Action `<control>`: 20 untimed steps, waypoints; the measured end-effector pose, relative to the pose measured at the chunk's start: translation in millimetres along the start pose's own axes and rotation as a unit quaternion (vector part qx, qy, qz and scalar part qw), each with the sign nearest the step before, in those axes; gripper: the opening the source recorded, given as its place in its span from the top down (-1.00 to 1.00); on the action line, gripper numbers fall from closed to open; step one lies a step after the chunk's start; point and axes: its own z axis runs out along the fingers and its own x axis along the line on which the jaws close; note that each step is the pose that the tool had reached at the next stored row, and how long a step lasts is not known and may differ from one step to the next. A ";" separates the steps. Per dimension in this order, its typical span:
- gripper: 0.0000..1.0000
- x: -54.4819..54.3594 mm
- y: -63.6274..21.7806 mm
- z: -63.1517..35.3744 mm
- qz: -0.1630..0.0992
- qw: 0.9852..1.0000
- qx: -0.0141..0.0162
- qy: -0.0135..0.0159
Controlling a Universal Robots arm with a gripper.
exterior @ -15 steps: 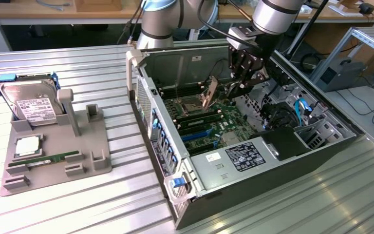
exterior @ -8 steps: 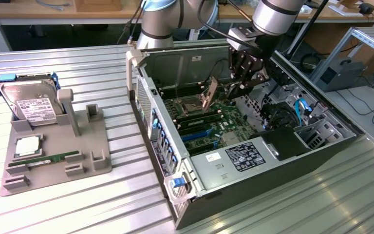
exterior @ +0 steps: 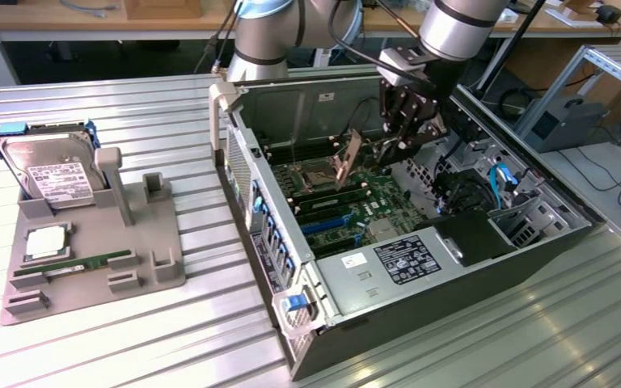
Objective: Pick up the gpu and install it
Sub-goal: 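Insert the gpu into the slot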
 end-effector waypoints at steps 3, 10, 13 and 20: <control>0.46 0.6 0.1 0.5 0.000 1.000 0.000 0.000; 0.46 2.6 0.3 2.0 0.000 1.000 0.000 0.000; 0.46 3.7 0.6 2.8 0.000 1.000 0.000 0.000; 0.46 5.4 1.0 4.2 0.000 1.000 0.000 0.000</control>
